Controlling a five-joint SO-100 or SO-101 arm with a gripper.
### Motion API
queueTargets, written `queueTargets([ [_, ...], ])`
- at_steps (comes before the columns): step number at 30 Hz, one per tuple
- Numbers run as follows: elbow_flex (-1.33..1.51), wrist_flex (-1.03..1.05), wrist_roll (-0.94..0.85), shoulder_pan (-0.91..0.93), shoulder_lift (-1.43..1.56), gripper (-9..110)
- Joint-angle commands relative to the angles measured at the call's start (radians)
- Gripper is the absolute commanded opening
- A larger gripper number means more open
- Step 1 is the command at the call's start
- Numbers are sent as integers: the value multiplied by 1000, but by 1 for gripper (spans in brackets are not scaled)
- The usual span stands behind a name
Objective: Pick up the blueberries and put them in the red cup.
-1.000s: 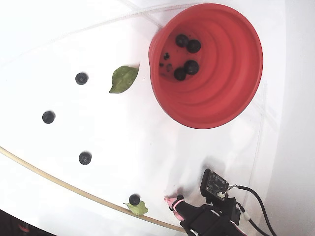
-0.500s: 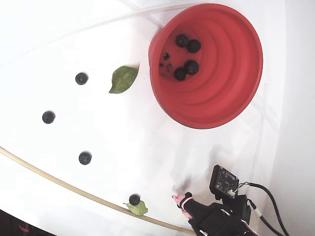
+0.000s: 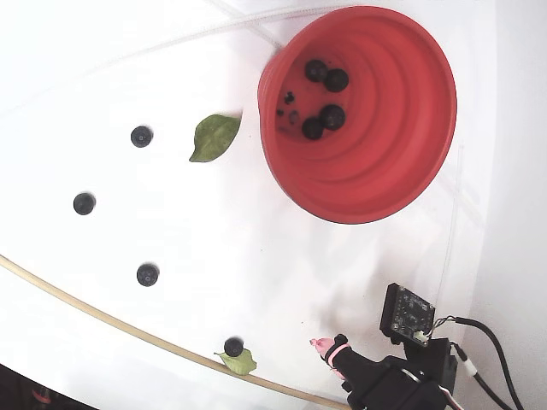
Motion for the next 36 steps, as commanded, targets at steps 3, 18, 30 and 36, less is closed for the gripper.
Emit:
queueTargets([
  [3, -5, 38, -14, -35, 152, 11],
  [18, -14, 74, -40, -132, 318, 11],
  [30, -60, 103, -54, -225, 399, 11],
  [36, -77, 94, -78, -272, 419, 11],
])
